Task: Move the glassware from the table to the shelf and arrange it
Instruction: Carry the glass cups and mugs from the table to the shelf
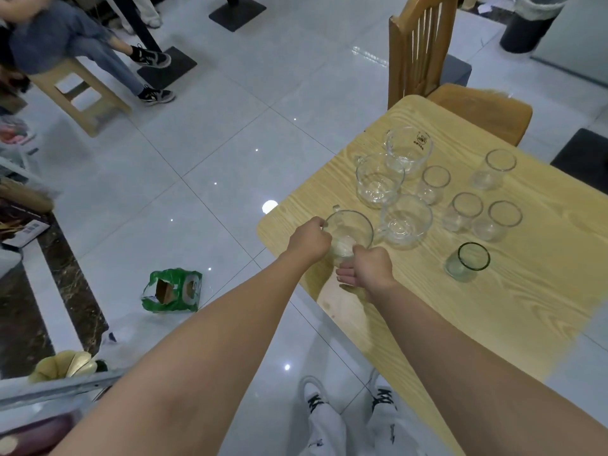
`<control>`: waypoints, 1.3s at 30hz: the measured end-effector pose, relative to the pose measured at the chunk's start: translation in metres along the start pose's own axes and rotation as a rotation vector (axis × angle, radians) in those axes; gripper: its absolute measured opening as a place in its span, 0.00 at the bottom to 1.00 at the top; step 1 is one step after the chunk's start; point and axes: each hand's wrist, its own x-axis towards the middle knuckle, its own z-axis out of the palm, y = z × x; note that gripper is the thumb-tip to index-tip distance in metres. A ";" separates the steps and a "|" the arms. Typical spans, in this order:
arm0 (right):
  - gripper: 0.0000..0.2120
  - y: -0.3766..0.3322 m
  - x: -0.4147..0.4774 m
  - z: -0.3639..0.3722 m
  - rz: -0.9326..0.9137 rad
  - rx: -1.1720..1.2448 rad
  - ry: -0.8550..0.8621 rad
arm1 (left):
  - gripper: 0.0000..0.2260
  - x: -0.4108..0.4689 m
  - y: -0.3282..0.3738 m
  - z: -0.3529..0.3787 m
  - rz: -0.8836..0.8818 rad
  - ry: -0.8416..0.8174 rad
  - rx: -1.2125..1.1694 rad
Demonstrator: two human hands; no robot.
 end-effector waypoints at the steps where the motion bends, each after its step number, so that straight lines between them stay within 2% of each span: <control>1: 0.16 -0.001 0.001 0.003 0.007 -0.010 0.009 | 0.18 0.001 -0.001 0.000 0.009 -0.005 0.008; 5: 0.15 -0.003 0.004 0.010 0.016 -0.077 0.049 | 0.19 0.005 -0.003 -0.002 0.029 -0.027 0.044; 8: 0.15 -0.007 0.005 0.011 0.018 -0.151 0.060 | 0.26 0.006 -0.005 -0.010 0.035 -0.035 0.089; 12: 0.16 -0.013 -0.002 0.009 -0.025 -0.303 0.029 | 0.31 0.000 -0.006 -0.037 0.179 0.042 0.211; 15: 0.16 -0.030 -0.014 0.008 -0.089 -0.395 -0.019 | 0.25 -0.001 0.003 -0.063 0.285 -0.007 0.307; 20: 0.13 -0.087 -0.055 0.000 -0.235 -0.510 -0.147 | 0.11 -0.023 0.033 -0.122 0.259 -0.077 0.308; 25: 0.11 -0.154 -0.106 -0.004 -0.379 -0.618 -0.239 | 0.08 -0.063 0.061 -0.186 0.285 0.076 0.318; 29: 0.10 -0.197 -0.142 0.002 -0.487 -0.674 -0.256 | 0.15 -0.100 0.081 -0.230 0.255 0.186 0.229; 34: 0.12 -0.231 -0.185 0.025 -0.643 -0.597 -0.325 | 0.14 -0.153 0.086 -0.277 0.097 0.342 0.084; 37: 0.15 -0.238 -0.214 0.054 -0.696 -0.443 -0.462 | 0.14 -0.188 0.076 -0.302 -0.046 0.505 -0.047; 39: 0.19 -0.235 -0.233 0.076 -0.784 -0.462 -0.538 | 0.14 -0.211 0.066 -0.316 -0.121 0.575 -0.114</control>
